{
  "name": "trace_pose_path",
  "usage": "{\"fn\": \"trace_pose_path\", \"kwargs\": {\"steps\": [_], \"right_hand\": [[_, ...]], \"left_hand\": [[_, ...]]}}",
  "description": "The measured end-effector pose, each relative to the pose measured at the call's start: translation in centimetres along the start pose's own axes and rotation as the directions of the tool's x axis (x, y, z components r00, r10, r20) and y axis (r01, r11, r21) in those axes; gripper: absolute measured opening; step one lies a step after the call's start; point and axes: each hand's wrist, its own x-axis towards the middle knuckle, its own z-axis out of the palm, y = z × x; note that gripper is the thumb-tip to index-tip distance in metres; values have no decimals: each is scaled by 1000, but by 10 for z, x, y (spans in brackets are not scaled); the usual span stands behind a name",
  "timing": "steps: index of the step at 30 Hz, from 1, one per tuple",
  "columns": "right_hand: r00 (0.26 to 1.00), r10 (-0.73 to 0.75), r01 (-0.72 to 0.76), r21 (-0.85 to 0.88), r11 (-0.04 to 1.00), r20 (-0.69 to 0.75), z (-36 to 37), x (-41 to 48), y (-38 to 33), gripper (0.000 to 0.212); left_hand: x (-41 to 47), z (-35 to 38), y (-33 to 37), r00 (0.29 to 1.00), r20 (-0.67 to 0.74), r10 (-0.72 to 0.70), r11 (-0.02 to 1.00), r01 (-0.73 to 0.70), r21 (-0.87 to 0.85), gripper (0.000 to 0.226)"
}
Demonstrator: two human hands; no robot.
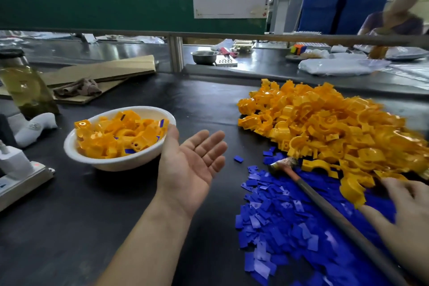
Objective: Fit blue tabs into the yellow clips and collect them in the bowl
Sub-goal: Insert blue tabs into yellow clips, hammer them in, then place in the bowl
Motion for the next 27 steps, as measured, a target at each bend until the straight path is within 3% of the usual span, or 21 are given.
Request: {"fn": "trace_pose_path", "kwargs": {"steps": [2,6,8,11,17,20,23,25,27], "right_hand": [[998,5,-4,-14,1000,68,-19,-13,-26,83],[989,-93,82,100,992,112,-33,-25,-37,66],[989,-138,128,149,980,57,-36,-25,-40,58],[996,-85,89,189,978,-30,-39,-24,-46,52],[988,-78,89,80,993,-133,-45,-10,-64,34],[965,-81,133,201,970,-248,-56,-11,-60,29],[970,-59,181,539,822,-235,-75,-30,-63,29],[977,-180,206,758,619,-118,-87,-50,-72,22],[927,-372,221,857,466,-37,-92,-69,-86,25]], "left_hand": [[0,1,-8,1000,15,-26,997,25,76,73],[-1,3,-20,995,50,-87,976,75,204,70],[-1,4,-25,991,74,-110,963,87,256,70],[-1,5,-32,983,120,-137,945,94,313,69],[-1,5,-37,977,151,-153,929,90,360,66],[-3,6,-41,974,156,-163,914,89,397,60],[-8,13,-51,964,182,-192,879,87,469,60],[-14,17,-62,944,219,-248,855,107,508,60],[-21,18,-73,913,273,-304,836,117,537,49]]}}
